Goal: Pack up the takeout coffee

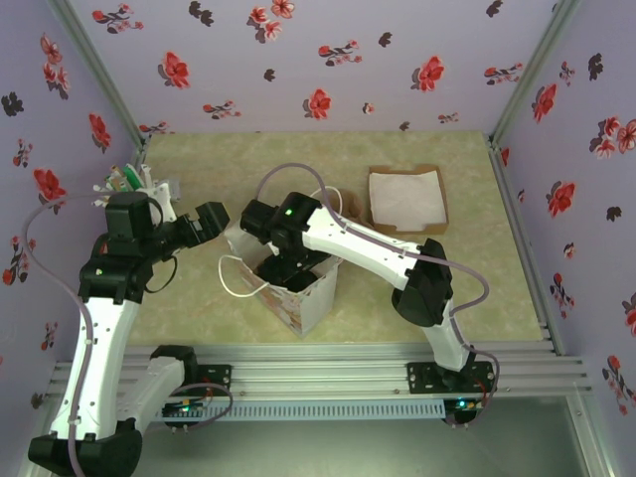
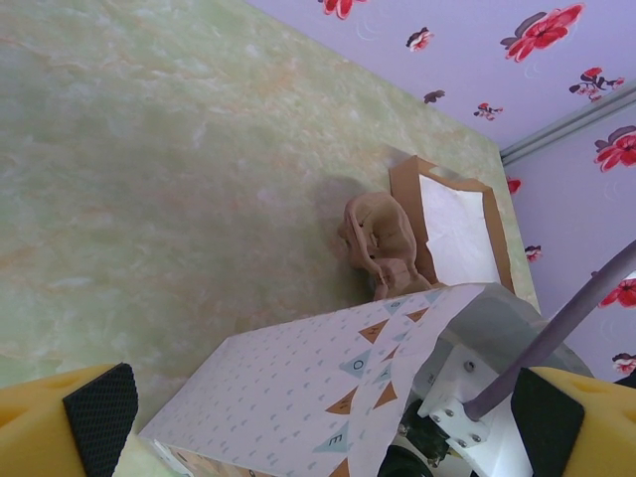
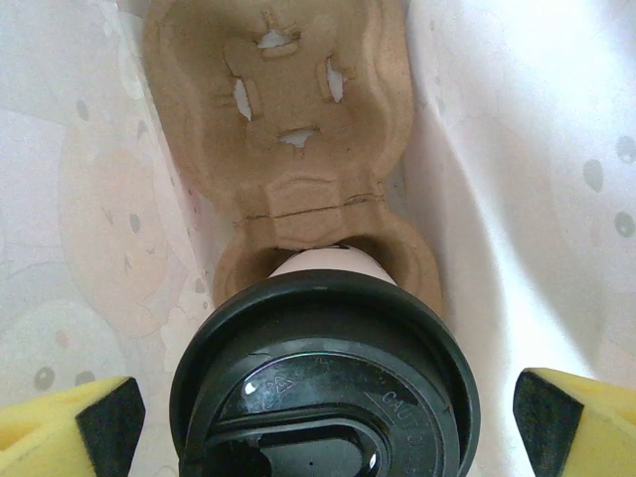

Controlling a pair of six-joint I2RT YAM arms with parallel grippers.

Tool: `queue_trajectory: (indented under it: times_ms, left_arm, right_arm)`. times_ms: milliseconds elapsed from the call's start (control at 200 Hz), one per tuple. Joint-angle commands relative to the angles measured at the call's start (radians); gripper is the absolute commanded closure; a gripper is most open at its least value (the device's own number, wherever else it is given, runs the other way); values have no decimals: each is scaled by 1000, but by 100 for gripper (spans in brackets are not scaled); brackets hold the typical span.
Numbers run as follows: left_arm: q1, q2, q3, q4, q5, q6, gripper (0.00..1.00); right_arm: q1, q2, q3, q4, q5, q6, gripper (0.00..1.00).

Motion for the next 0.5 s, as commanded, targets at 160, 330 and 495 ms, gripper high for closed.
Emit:
queue_trajectory:
  times_ms: [160, 330, 495]
  left_arm:
    - [7, -25, 4, 8, 10, 7, 1]
    - [7, -58, 21, -1, 15, 22, 1]
    - [7, -65, 27, -21, 39, 46, 1]
  right_arm:
    - [9, -48, 41, -35, 33, 28, 1]
    - [10, -54, 52, -34, 38, 32, 1]
    - [11, -67, 53, -35, 46, 35, 1]
